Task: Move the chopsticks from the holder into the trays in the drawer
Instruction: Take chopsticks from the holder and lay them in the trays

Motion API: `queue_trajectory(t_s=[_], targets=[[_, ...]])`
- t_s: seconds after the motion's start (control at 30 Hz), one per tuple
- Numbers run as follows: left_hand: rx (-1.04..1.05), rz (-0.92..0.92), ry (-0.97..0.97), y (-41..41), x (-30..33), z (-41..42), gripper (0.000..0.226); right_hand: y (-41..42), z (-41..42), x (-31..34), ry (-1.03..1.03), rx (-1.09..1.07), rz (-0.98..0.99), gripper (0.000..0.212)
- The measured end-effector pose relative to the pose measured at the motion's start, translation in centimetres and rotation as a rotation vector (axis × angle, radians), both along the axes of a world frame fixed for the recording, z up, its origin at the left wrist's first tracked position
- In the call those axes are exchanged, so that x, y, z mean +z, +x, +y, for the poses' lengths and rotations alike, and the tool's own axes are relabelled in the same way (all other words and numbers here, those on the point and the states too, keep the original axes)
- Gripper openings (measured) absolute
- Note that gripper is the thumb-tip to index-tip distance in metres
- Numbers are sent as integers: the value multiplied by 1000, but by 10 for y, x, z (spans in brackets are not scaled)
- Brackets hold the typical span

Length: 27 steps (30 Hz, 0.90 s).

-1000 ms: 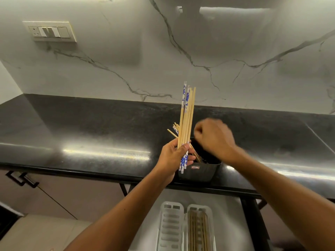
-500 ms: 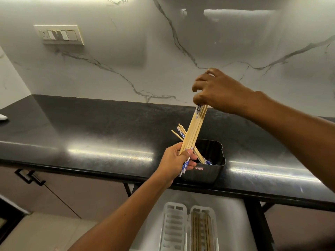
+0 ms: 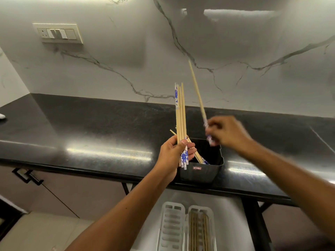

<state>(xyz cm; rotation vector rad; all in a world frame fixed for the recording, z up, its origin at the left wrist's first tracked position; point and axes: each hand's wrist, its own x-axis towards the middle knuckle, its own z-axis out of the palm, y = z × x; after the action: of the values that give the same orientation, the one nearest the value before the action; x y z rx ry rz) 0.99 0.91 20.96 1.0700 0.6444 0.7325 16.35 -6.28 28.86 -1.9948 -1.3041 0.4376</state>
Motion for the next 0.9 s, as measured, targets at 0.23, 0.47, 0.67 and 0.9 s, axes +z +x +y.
queue_trajectory(t_s=[0.23, 0.47, 0.67, 0.9], targets=[[63, 19, 40, 11, -2, -8, 15, -43, -5, -41, 0, -48, 91, 7], [68, 58, 56, 8, -3, -12, 12, -52, -7, -53, -33, -36, -33, 6], [59, 97, 69, 6, -7, -19, 21, -56, -10, -49, -109, 13, -124, 17], [54, 72, 26, 3, -8, -23, 12, -40, 0, 12, 73, 76, -770, 21]])
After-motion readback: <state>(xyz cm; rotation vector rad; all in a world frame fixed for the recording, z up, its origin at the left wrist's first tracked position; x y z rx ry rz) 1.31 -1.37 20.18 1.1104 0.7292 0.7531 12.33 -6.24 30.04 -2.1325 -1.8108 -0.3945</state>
